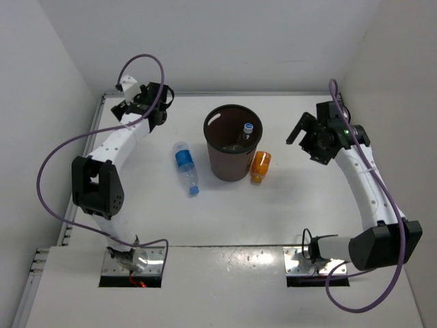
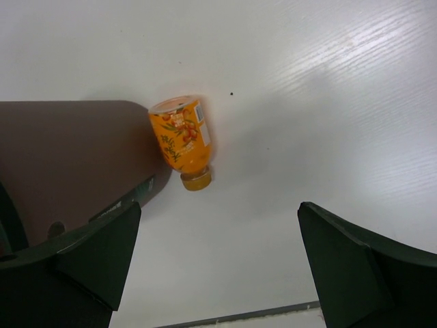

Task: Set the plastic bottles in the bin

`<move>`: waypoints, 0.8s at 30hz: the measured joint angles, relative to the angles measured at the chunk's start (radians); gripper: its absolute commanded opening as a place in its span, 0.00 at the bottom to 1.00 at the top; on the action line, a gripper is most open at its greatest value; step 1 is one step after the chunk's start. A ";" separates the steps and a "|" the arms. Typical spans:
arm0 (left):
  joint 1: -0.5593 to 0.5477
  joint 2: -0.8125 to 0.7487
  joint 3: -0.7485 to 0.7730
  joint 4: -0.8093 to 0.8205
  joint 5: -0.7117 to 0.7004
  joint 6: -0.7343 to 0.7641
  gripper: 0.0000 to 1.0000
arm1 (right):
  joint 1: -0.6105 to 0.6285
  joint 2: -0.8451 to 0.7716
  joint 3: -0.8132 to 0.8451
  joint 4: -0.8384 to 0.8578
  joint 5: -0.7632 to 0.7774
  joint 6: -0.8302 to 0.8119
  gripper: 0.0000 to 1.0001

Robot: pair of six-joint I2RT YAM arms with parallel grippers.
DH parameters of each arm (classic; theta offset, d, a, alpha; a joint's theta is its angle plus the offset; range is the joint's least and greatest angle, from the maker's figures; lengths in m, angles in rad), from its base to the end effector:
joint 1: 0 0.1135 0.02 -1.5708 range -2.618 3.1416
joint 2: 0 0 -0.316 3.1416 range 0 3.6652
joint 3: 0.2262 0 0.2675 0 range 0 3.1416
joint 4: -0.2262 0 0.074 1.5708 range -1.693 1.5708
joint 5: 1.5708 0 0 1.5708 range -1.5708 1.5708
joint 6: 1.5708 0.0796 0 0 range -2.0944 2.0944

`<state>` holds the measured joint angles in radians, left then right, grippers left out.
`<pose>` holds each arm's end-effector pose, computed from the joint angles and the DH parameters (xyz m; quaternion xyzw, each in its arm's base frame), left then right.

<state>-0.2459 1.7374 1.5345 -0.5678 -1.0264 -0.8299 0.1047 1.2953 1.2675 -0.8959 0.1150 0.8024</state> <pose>0.4264 -0.0368 0.3511 -0.4141 0.7134 0.2145 0.5231 0.2880 0.0211 0.3482 0.3407 0.8833 0.0901 0.3092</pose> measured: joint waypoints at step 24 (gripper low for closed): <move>0.095 0.146 0.040 0.061 0.150 0.009 1.00 | -0.037 0.031 -0.151 0.074 -0.205 0.014 1.00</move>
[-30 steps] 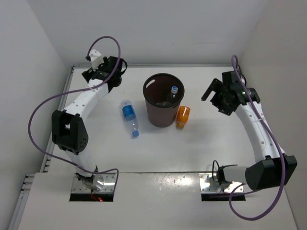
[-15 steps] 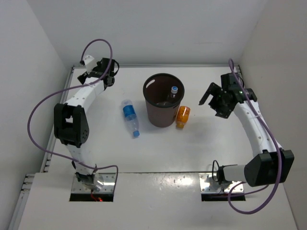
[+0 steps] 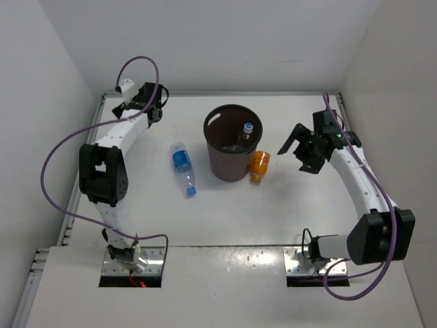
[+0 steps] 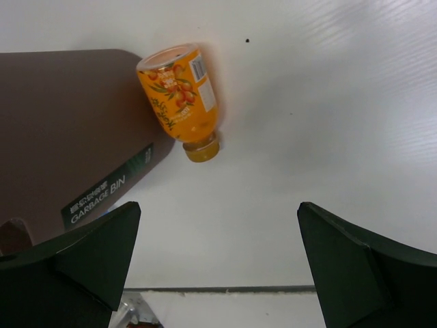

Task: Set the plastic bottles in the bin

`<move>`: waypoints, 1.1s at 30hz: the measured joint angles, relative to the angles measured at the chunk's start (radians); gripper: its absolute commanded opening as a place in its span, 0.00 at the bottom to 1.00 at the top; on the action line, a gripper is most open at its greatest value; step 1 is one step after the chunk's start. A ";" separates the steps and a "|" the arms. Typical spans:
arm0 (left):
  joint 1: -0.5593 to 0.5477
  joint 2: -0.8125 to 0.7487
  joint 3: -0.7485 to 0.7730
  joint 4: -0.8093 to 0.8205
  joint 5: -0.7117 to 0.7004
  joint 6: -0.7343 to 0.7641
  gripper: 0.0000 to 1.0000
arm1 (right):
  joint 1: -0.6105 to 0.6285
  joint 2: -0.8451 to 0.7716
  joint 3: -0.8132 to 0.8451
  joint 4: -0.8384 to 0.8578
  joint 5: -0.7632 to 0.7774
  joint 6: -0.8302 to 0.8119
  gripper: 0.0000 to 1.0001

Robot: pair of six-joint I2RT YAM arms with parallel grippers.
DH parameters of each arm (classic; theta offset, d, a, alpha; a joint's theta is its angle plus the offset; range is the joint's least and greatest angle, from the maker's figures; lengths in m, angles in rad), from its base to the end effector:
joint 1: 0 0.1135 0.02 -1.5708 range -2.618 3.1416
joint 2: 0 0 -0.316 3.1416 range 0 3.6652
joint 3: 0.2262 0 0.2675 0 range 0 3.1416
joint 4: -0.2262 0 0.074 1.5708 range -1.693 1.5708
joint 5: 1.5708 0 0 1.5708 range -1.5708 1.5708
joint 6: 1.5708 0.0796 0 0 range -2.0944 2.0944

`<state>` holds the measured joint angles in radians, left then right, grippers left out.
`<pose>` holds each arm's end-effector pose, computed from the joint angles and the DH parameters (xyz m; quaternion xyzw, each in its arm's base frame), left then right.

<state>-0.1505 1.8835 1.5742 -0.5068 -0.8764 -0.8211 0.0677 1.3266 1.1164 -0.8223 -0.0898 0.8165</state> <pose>0.4732 -0.0099 0.3010 -0.4246 0.7435 0.1930 0.4792 0.2885 0.0267 0.2928 0.3411 0.9007 0.1528 0.2216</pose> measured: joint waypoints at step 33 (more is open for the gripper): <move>0.000 -0.002 -0.032 0.046 0.043 0.106 1.00 | -0.035 -0.054 0.011 -0.002 -0.009 0.007 1.00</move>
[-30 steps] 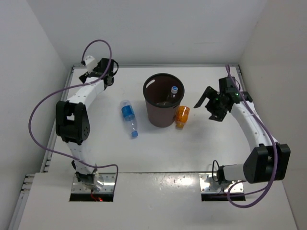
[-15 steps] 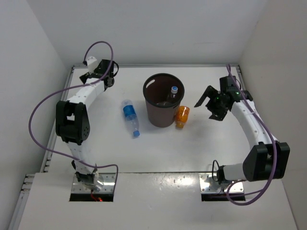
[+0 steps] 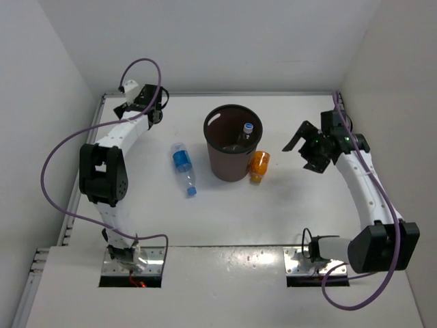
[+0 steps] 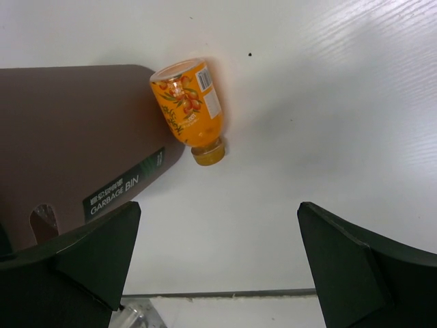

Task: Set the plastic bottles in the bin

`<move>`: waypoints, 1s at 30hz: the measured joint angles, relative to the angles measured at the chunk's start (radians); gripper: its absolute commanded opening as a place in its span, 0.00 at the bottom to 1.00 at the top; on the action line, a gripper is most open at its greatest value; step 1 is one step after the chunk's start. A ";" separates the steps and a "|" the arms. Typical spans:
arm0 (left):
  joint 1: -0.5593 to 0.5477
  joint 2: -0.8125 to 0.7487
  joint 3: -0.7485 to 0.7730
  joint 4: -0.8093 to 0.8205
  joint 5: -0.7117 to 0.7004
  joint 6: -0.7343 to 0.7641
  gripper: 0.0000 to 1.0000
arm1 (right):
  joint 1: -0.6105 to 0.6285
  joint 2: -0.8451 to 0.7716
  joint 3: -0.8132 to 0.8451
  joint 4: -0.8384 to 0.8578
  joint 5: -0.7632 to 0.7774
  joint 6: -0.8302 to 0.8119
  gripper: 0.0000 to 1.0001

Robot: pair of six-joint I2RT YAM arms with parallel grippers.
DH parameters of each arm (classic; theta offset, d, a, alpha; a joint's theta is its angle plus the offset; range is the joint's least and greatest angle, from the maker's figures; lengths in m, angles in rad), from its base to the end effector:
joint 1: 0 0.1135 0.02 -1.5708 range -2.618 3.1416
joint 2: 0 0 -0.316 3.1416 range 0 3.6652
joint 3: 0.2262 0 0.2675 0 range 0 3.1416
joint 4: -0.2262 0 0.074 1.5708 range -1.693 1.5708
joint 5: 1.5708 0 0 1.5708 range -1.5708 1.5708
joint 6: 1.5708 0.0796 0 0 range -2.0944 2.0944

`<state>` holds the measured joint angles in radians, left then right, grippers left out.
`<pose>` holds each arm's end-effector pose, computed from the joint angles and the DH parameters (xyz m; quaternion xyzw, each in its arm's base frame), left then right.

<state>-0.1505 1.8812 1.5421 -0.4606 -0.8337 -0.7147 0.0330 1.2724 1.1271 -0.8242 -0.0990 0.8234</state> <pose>0.4747 -0.0124 0.2928 -0.3821 0.7714 0.1964 0.4695 0.2800 0.0171 0.3108 0.3538 0.8861 0.1658 0.2495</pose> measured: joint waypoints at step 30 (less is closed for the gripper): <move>0.000 0.049 0.026 0.003 0.036 -0.031 1.00 | -0.043 -0.068 -0.064 -0.025 0.017 0.004 1.00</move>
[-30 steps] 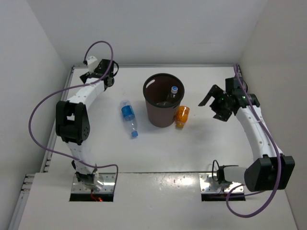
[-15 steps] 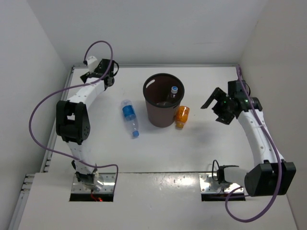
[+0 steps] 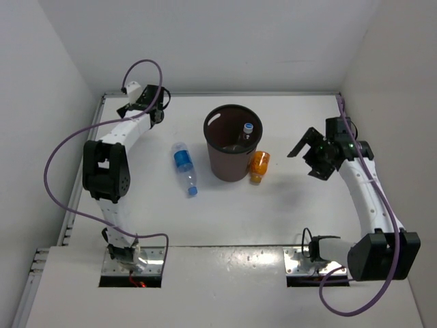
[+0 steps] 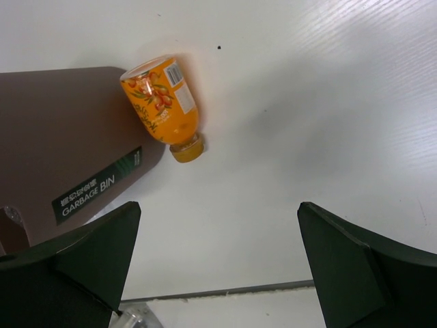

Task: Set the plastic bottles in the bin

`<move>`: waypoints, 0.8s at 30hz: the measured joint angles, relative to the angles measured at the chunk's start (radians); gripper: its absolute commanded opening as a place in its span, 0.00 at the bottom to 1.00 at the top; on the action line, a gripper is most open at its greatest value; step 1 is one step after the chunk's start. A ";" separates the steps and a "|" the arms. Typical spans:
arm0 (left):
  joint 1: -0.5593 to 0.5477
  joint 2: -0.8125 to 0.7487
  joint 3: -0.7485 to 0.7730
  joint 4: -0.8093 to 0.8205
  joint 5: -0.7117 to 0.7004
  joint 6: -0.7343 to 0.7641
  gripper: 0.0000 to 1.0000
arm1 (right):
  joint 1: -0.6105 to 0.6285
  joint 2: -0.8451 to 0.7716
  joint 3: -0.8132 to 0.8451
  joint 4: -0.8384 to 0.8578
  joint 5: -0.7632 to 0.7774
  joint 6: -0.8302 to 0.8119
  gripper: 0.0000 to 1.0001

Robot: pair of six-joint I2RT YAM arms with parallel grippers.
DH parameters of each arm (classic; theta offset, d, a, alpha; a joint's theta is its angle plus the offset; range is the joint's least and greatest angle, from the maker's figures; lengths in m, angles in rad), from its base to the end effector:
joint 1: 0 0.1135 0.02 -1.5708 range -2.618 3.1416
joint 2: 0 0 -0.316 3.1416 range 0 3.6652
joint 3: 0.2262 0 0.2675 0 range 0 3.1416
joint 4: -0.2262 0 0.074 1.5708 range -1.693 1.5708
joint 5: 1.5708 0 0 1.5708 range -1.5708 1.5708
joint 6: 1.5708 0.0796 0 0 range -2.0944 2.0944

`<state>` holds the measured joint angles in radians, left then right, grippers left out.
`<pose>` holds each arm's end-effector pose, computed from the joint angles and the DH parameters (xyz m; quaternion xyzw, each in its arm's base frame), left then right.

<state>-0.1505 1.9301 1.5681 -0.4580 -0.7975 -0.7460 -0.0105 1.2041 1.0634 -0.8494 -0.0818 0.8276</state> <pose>0.4876 -0.0163 0.2783 -0.3876 0.7779 0.1791 0.4611 0.2574 0.0038 0.3031 0.3788 0.8793 0.1496 0.2469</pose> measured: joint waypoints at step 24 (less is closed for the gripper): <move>0.000 0.016 0.013 0.003 0.012 -0.014 1.00 | -0.040 -0.074 -0.055 -0.016 -0.008 0.004 1.00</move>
<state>-0.1505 1.9457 1.5814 -0.4549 -0.7856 -0.7601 -0.0505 1.1305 1.0084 -0.8650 -0.0898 0.8314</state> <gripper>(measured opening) 1.000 0.996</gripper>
